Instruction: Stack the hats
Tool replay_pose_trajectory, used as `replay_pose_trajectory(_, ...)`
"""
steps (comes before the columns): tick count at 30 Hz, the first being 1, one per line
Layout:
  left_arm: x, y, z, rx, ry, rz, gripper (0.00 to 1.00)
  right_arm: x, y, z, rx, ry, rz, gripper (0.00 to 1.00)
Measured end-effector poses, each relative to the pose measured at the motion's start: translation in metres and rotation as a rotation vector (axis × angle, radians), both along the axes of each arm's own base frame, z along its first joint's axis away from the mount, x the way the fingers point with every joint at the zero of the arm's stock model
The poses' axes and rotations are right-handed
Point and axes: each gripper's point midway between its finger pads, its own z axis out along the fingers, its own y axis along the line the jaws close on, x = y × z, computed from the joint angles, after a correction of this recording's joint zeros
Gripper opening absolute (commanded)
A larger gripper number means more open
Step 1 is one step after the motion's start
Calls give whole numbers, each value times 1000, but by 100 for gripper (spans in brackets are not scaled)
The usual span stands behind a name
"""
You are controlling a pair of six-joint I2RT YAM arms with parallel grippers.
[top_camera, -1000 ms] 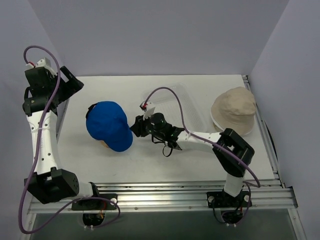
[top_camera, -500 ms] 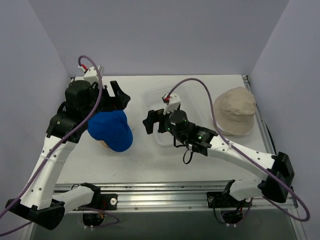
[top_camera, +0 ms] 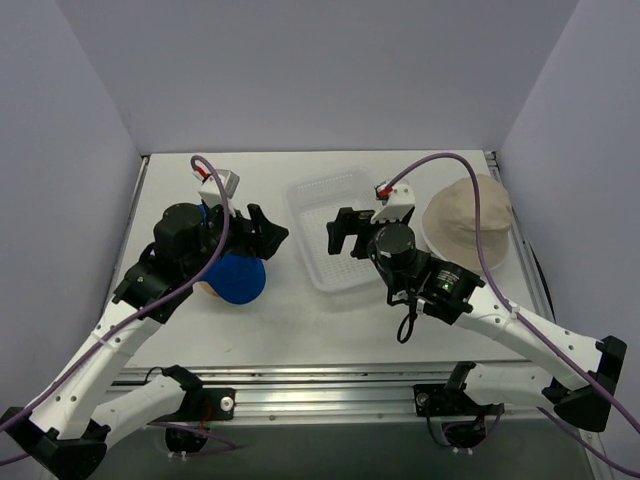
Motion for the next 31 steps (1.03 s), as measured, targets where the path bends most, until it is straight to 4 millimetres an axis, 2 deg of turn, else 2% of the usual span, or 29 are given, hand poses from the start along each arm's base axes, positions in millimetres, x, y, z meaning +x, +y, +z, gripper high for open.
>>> replay_pose_trajectory(3,-5,-1,-2,-20,-16,-16,94,1,-13,-9,-18,1,-50,100)
replay_pose_trajectory(9,-14,-1,9,-58,-60,-42,94,4,-27,-13,-48,4,-121,100)
replay_pose_trajectory(23,-16,-1,-14,-52,-17,-44,94,2,-34,-5,-40,-13,-136,100)
replay_pose_trajectory(31,-17,-2,-16,-52,-9,-48,94,0,-36,-1,-29,-19,-136,100)
